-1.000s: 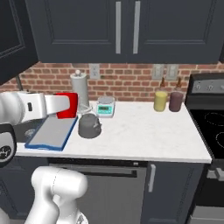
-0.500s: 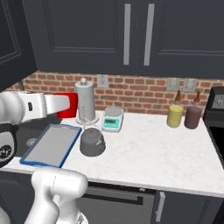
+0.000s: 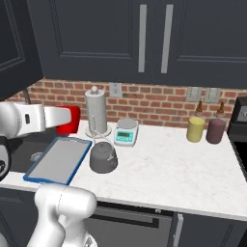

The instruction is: Pick the kettle from the counter and place it on the tray. Then pick the mug from the cabinet and place it on the tray. Then close the cabinet doors.

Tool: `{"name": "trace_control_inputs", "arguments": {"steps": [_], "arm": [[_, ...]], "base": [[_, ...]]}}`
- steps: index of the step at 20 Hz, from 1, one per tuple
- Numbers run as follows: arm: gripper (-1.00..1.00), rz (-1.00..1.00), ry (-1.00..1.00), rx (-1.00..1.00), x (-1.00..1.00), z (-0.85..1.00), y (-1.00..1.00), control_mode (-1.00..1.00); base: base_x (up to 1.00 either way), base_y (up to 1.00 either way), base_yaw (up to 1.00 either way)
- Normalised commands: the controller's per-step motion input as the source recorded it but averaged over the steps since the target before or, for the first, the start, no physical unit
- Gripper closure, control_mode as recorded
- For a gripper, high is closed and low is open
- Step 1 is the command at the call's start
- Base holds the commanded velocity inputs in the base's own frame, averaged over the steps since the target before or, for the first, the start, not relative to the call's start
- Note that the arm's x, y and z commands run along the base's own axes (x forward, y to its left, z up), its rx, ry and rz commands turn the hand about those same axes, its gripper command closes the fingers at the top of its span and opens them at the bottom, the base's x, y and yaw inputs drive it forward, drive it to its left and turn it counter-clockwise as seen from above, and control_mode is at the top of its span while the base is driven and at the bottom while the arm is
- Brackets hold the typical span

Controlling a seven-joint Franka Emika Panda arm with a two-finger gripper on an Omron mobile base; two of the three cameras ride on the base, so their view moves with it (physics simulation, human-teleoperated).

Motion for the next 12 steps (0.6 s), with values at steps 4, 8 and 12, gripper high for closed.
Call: {"name": "trace_control_inputs", "arguments": {"steps": [4,8,12], "arm": [[1.0,-0.07,-0.08,0.1,0.0,-0.52,0.4,-1.0],[1.0,-0.04,-0.25,0.15,0.0,-0.55,0.26,-1.0],[1.0,0.0,-0.38,0.12,0.0,-0.5,0.05,-1.0]], "base": [[0.0,0.0,0.0],[0.0,0.0,0.0],[0.0,0.0,0.0]]}}
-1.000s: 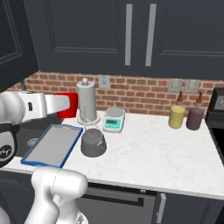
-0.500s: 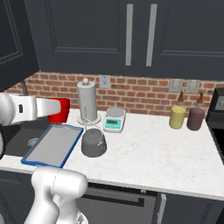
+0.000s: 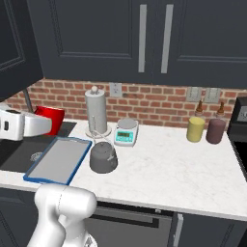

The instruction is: Pick the kettle from the counter and place it on the tray. Then pick the mug from the cabinet and place it on the tray. Then close the cabinet doors.

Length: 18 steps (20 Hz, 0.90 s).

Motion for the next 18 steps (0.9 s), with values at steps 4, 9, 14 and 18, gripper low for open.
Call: {"name": "trace_control_inputs", "arguments": {"steps": [4,9,14,18], "arm": [[1.0,-0.01,-0.35,0.1,0.0,-0.4,0.06,-1.0],[1.0,-0.03,-0.19,0.06,0.0,-0.4,0.02,-1.0],[1.0,-0.01,-0.07,0.0,0.02,-0.54,0.04,-1.0],[1.0,0.0,-0.08,0.02,0.01,-0.6,0.0,-1.0]], "base": [[0.0,0.0,0.0],[0.0,0.0,0.0],[0.0,0.0,0.0],[0.0,0.0,0.0]]}}
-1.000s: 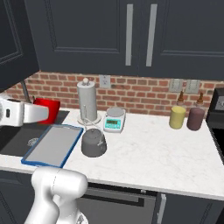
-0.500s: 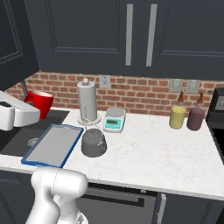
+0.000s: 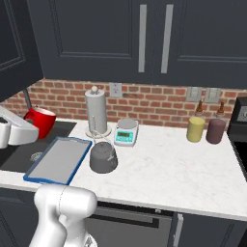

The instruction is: Pick the kettle from the counter and place it on the tray. Then pick the mug from the cabinet and place it on the tray. Then close the cabinet doors.

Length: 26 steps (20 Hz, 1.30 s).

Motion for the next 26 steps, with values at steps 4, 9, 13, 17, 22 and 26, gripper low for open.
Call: {"name": "trace_control_inputs", "arguments": {"steps": [4,9,13,17,22,26], "arm": [[1.0,0.0,-0.11,0.06,0.02,-0.71,-0.1,-1.0],[1.0,0.01,-0.12,0.1,0.14,-0.7,-0.18,-1.0],[1.0,0.02,-0.04,0.1,0.43,-0.63,-0.06,-1.0],[1.0,0.04,-0.01,0.08,0.58,-0.59,0.0,-1.0],[1.0,0.04,0.0,0.03,0.59,-0.56,0.0,-1.0],[1.0,0.09,0.0,0.01,0.56,-0.6,0.01,-1.0]], "base": [[0.0,0.0,0.0],[0.0,0.0,0.0],[0.0,0.0,0.0],[0.0,0.0,0.0],[0.0,0.0,0.0],[0.0,0.0,0.0]]}}
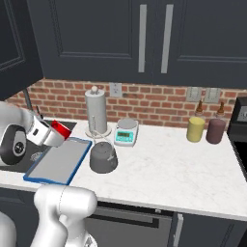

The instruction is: Pick the kettle from the counter and place it on the tray. Then pick the mug from the cabinet and place it on the tray. Then close the cabinet doors.

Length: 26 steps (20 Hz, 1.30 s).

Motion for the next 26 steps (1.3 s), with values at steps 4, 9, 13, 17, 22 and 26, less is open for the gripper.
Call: {"name": "trace_control_inputs", "arguments": {"steps": [4,9,13,17,22,26], "arm": [[1.0,0.06,-0.02,0.0,0.53,-0.61,0.07,-1.0],[1.0,0.02,-0.08,0.0,0.41,-0.53,0.18,-1.0],[1.0,0.0,-0.12,0.0,0.15,-0.44,0.31,-1.0],[1.0,0.0,-0.16,0.0,0.1,-0.5,0.27,-1.0],[1.0,0.0,-0.18,0.0,0.1,-0.58,0.1,-1.0],[1.0,0.0,-0.16,-0.02,0.04,-0.56,0.06,-1.0]], "base": [[0.0,0.0,0.0],[0.0,0.0,0.0],[0.0,0.0,0.0],[0.0,0.0,0.0],[0.0,0.0,0.0],[0.0,0.0,0.0]]}}
